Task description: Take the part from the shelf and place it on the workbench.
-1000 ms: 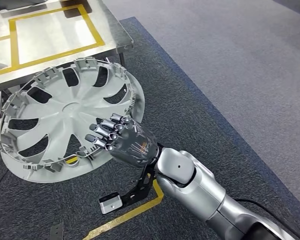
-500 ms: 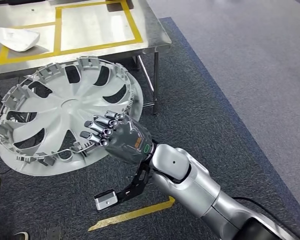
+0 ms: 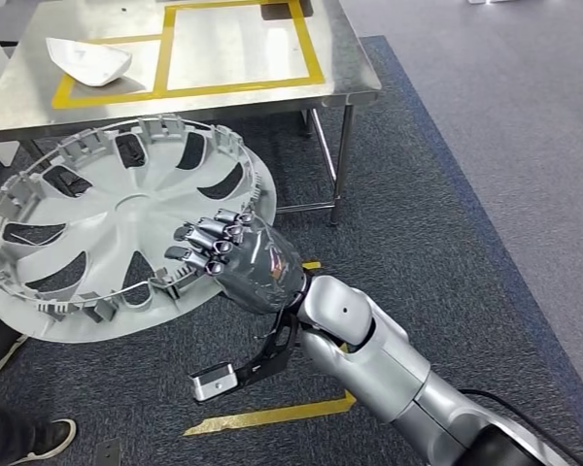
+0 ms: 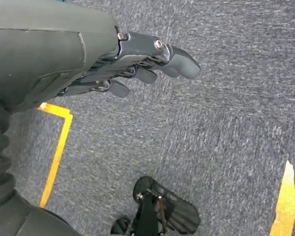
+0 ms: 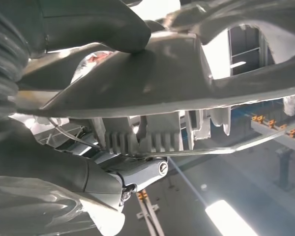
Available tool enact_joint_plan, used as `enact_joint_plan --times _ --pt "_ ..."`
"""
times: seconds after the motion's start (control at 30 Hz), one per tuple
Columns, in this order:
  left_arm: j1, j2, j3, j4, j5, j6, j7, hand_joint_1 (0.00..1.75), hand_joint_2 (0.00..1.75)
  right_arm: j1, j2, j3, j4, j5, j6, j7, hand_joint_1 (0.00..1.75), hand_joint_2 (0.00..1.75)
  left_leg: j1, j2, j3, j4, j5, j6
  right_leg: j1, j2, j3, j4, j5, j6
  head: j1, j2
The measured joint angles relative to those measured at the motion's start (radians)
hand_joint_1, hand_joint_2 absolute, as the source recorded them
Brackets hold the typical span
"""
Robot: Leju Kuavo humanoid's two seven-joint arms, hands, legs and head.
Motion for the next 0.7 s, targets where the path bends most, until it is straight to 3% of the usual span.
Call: enact_joint_plan --times 0.07,0.13,0.2,0.23,0.27,0.33,0.37,0.4,0.53,0.6,0.67,0.7 --pt "-0.001 0.001 0.0 0.0 0.0 0.001 0.0 0.0 1.75 0.001 0.001 -0.002 0.0 0.0 0.0 0.0 1.75 1.75 0.0 0.014 -0.018 0.05 -0.033 -0.012 -0.007 -0.007 0.009 -0.007 0.001 -0.009 -0.006 0.0" --pt "-0.001 0.001 0.0 0.0 0.0 0.002 0.0 0.0 1.75 0.002 0.002 -0.003 0.0 0.001 0.0 0.0 1.75 1.75 0.006 0.03 -0.072 0.172 -0.092 -0.024 -0.008 -0.014 0.014 -0.008 -0.002 -0.015 -0.011 0.0" --pt "0.001 0.001 0.0 0.0 -0.001 0.002 0.0 0.0 1.75 0.004 0.002 -0.003 0.0 0.001 0.0 0.0 1.75 1.75 0.013 0.035 -0.116 0.265 -0.117 -0.032 -0.008 -0.017 0.018 -0.008 -0.006 -0.015 -0.011 0.0" --pt "0.002 0.001 0.001 0.0 -0.001 0.002 0.0 0.0 1.75 0.006 0.002 -0.003 0.0 0.001 0.0 0.0 1.75 1.75 0.016 0.037 -0.114 0.26 -0.102 -0.034 -0.008 -0.018 0.021 -0.008 -0.01 -0.014 -0.011 0.0" --pt "0.003 0.001 0.001 0.0 -0.001 0.003 0.0 0.0 1.75 0.008 0.003 -0.003 0.001 0.002 0.0 0.0 1.75 1.75 0.019 0.038 -0.095 0.217 -0.071 -0.036 -0.009 -0.018 0.026 -0.007 -0.013 -0.011 -0.011 0.0" --pt "0.002 0.001 0.003 0.0 -0.002 0.003 -0.001 0.0 1.75 0.009 0.004 -0.004 0.001 0.002 0.0 0.0 1.75 1.75 0.021 0.046 -0.03 0.086 -0.011 -0.037 -0.008 -0.019 0.036 -0.007 -0.022 -0.002 -0.012 0.0" --pt "0.001 0.001 0.004 0.0 -0.002 0.003 -0.001 0.0 1.75 0.009 0.004 -0.004 0.001 0.002 0.0 0.0 1.75 1.75 0.02 0.049 -0.006 0.037 -0.001 -0.033 -0.006 -0.019 0.038 -0.006 -0.026 0.004 -0.013 0.0" --pt "0.001 0.0 0.005 0.001 -0.002 0.003 -0.001 0.0 1.75 0.009 0.005 -0.005 0.001 0.003 0.0 -0.001 1.75 1.75 0.018 0.051 0.007 0.01 -0.002 -0.027 -0.004 -0.019 0.04 -0.007 -0.03 0.01 -0.013 0.0" --pt "0.004 0.0 0.007 0.001 -0.004 0.003 -0.003 0.0 1.75 0.012 0.006 -0.009 0.001 0.004 -0.003 -0.004 1.75 1.75 0.016 0.046 0.024 -0.004 -0.021 0.007 -0.006 -0.02 0.034 0.016 -0.039 0.032 -0.008 0.0" --pt "0.004 0.0 0.008 0.001 -0.007 0.003 -0.003 0.0 1.75 0.014 0.006 -0.01 0.0 0.005 -0.004 -0.005 1.75 1.75 0.014 0.044 0.033 -0.006 -0.027 0.02 -0.007 -0.017 -0.02 0.104 -0.073 0.035 -0.004 0.0" --pt "0.004 0.0 0.008 0.001 -0.009 0.003 -0.003 0.0 1.75 0.02 0.006 -0.013 0.0 0.006 -0.005 -0.005 1.75 1.75 0.009 0.042 0.041 -0.006 -0.038 0.029 -0.006 -0.015 -0.107 0.237 -0.112 0.034 -0.001 0.0" --pt "0.006 0.0 0.008 0.001 -0.009 0.003 -0.003 0.0 1.75 0.026 0.006 -0.014 0.0 0.006 -0.006 -0.005 1.75 1.75 0.006 0.041 0.049 -0.006 -0.045 0.031 -0.006 -0.014 -0.144 0.279 -0.114 0.033 -0.001 0.0"
